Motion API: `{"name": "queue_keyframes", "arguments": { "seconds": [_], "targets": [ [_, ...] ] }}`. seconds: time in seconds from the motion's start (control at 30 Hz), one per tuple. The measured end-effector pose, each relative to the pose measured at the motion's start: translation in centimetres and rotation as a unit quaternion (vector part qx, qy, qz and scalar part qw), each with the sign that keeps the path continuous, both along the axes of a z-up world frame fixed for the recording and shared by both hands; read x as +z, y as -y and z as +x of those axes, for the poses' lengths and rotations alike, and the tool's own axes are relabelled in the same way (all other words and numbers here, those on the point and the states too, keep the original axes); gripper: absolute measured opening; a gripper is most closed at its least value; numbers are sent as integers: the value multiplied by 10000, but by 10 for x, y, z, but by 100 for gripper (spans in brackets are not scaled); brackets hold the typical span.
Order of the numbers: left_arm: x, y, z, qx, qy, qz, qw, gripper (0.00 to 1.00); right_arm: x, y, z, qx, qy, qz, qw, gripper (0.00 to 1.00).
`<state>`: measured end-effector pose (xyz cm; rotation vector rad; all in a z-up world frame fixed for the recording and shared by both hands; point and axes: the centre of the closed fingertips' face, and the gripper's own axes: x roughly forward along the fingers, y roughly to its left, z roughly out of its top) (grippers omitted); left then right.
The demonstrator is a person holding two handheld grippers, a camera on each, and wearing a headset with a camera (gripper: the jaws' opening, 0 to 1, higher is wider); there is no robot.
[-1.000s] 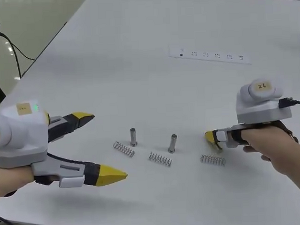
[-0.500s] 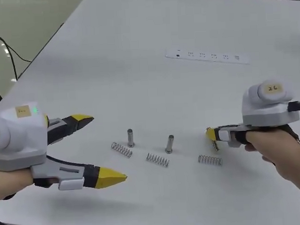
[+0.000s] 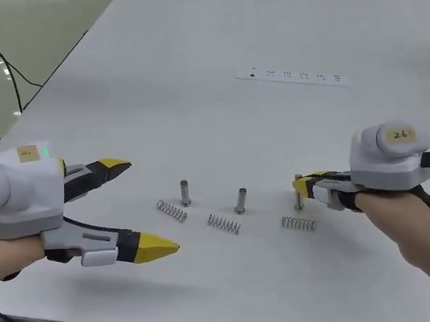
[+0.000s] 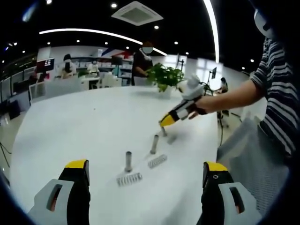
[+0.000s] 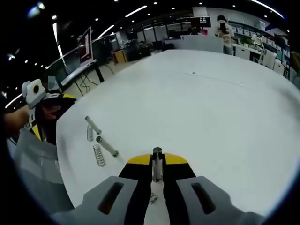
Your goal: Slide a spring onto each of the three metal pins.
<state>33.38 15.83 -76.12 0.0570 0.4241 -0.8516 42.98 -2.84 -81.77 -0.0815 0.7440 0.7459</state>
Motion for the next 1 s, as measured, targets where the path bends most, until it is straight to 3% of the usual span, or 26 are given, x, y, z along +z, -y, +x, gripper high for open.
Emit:
{"name": "queue_keyframes", "arguments": {
  "seconds": [0.47,1.0],
  "targets": [
    [1,3,-1,10,25,-26,10000,98,2,3,-14,346,384,-224,9984,5],
    [1,3,-2,41,13,-50,10000,98,1,8,-21,474,477,-374,9970,5]
  ]
}}
